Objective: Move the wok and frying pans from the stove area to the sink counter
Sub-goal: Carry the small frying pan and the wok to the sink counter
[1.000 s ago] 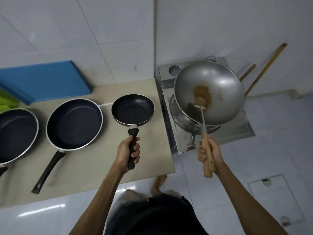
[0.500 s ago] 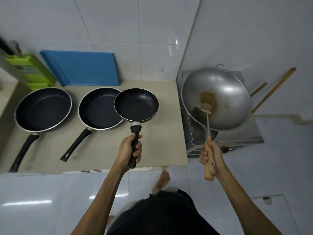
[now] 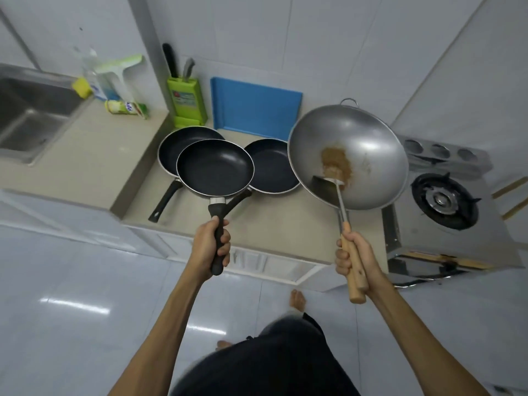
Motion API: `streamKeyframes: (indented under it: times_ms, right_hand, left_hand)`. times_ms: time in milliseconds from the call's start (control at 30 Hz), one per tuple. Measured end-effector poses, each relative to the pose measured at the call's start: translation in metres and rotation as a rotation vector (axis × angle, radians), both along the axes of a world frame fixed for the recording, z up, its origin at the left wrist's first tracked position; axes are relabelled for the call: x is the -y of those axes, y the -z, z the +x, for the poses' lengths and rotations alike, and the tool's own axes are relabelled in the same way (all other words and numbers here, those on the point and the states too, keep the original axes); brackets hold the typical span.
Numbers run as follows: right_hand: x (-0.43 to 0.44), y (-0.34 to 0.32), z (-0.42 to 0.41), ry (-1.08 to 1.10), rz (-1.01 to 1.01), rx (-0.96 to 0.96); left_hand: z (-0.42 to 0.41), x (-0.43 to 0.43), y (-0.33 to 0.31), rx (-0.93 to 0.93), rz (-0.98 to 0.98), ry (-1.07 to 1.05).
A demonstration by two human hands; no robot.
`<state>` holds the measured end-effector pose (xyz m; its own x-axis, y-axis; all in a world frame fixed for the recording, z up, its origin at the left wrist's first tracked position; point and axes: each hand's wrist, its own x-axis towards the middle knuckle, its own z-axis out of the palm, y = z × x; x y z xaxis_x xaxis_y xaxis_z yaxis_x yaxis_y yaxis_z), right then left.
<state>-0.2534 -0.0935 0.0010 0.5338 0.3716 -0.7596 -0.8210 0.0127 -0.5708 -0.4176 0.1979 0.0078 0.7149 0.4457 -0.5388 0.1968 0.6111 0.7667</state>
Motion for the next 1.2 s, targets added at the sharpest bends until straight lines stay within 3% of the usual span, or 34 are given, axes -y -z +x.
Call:
streamKeyframes:
  times_ms: [433,833,1200]
  right_hand:
    - [-0.174,-0.015,-0.036,-0.402,-0.113,0.007]
    - [-0.406,-0.004,-0.049,-0.672,-0.09,-0.037]
    - [-0.598,-0.001,-0.085,-0.89,-0.21,-0.039]
  left_hand:
    - [-0.102,-0.143,0.008,0.02,0.008,-0.32]
    - [-0.162,-0.34,0.008,-0.061,0.061,-0.55]
    - [-0.22,-0.493,0.023,-0.092,0.03,-0.681]
